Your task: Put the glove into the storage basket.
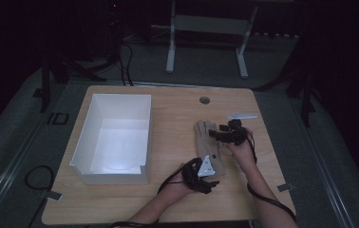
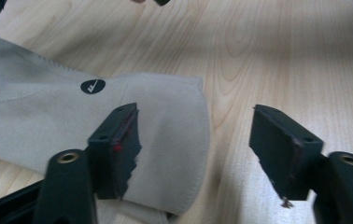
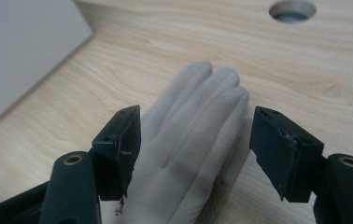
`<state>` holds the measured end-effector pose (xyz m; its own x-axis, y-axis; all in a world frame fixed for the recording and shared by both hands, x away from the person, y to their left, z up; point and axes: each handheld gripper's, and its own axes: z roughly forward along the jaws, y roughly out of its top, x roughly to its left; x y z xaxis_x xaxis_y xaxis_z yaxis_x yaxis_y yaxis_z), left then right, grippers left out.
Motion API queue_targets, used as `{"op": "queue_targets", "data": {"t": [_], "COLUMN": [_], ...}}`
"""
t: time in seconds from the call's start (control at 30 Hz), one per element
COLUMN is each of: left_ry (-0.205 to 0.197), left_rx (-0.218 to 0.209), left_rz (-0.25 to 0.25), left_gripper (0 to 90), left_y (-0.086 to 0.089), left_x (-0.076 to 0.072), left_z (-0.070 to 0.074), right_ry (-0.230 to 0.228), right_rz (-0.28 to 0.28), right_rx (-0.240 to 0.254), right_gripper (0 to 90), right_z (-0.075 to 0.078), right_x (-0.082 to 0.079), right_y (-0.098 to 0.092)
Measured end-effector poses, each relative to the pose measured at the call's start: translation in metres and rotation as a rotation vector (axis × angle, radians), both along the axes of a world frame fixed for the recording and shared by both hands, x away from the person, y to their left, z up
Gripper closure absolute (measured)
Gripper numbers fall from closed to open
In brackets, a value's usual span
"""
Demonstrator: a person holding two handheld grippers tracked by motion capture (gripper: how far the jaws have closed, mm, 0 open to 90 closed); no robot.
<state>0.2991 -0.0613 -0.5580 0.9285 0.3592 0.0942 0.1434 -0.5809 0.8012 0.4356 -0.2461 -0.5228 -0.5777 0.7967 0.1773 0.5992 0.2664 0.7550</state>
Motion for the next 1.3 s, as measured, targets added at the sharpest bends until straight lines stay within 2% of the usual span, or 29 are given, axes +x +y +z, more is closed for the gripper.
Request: {"op": "queue_targets", "data": {"t": [0.07, 0.1, 0.13, 0.17, 0.2, 0.27, 0.3, 0.43, 0.5, 0.53, 0.63, 0.73, 0.8, 0.9, 0.93, 0.97, 1.03, 1.1, 1.13, 1.3], "left_ry": [0.017, 0.041, 0.041, 0.047, 0.047, 0.052, 0.069, 0.056, 0.039, 0.039, 0.013, 0.002, -0.005, -0.014, -0.008, 0.023, 0.09, 0.09, 0.175, 0.184], "left_rx": [0.011, 0.028, 0.028, 0.059, 0.059, 0.068, 0.055, 0.068, 0.081, 0.081, 0.098, 0.095, 0.093, 0.096, 0.094, 0.076, 0.025, 0.025, -0.024, -0.005], "left_rz": [-0.008, -0.019, -0.019, -0.021, -0.021, -0.007, -0.005, -0.013, -0.02, -0.02, -0.023, -0.013, -0.003, 0.024, 0.037, 0.045, 0.059, 0.059, 0.075, 0.076], "left_gripper": [37.8, 39.4, 40.1, 40.9, 41.0, 41.1, 41.0, 41.0, 40.9, 40.9, 41.7, 44.1, 48.9, 63.6, 71.1, 76.6, 79.7, 80.3, 81.2, 81.4], "left_y": [0.0, 0.001, 0.001, 0.002, 0.002, 0.003, 0.005, 0.005, 0.005, 0.005, 0.007, 0.006, 0.007, 0.008, 0.009, 0.011, 0.013, 0.013, 0.017, 0.018], "left_x": [0.004, 0.007, 0.007, 0.01, 0.01, 0.012, 0.015, 0.015, 0.014, 0.014, 0.014, 0.014, 0.014, 0.018, 0.02, 0.023, 0.029, 0.029, 0.035, 0.036], "left_z": [-0.002, -0.004, -0.004, -0.007, -0.007, -0.009, -0.01, -0.011, -0.012, -0.012, -0.013, -0.013, -0.013, -0.013, -0.012, -0.012, -0.012, -0.012, -0.012, -0.006], "right_ry": [0.029, 0.061, 0.074, 0.093, 0.093, 0.122, 0.134, 0.121, 0.139, 0.145, 0.155, 0.151, 0.137, 0.127, 0.125, 0.124, 0.117, 0.114, 0.102, 0.107], "right_rz": [-0.005, -0.008, -0.007, 0.003, 0.003, 0.001, 0.004, 0.024, 0.043, 0.047, 0.048, 0.046, 0.043, 0.04, 0.038, 0.037, 0.038, 0.037, 0.029, 0.031], "right_rx": [-0.003, -0.003, -0.005, -0.002, -0.002, 0.008, 0.007, -0.006, 0.012, 0.012, 0.01, 0.009, 0.002, -0.005, -0.002, 0.0, -0.002, -0.006, -0.013, 0.013], "right_gripper": [32.9, 32.9, 32.9, 32.7, 32.7, 32.1, 32.1, 38.9, 53.7, 57.6, 63.5, 63.8, 64.4, 66.0, 66.8, 67.5, 68.6, 68.6, 70.2, 71.8], "right_z": [-0.007, -0.014, -0.018, -0.022, -0.022, -0.028, -0.031, -0.032, -0.032, -0.032, -0.03, -0.03, -0.03, -0.03, -0.03, -0.029, -0.029, -0.029, -0.027, -0.021], "right_x": [0.007, 0.013, 0.015, 0.017, 0.017, 0.02, 0.021, 0.02, 0.019, 0.02, 0.02, 0.019, 0.018, 0.016, 0.016, 0.015, 0.015, 0.014, 0.012, 0.012], "right_y": [0.002, 0.004, 0.005, 0.006, 0.006, 0.006, 0.007, 0.009, 0.009, 0.009, 0.008, 0.008, 0.009, 0.01, 0.01, 0.01, 0.011, 0.011, 0.014, 0.014]}}
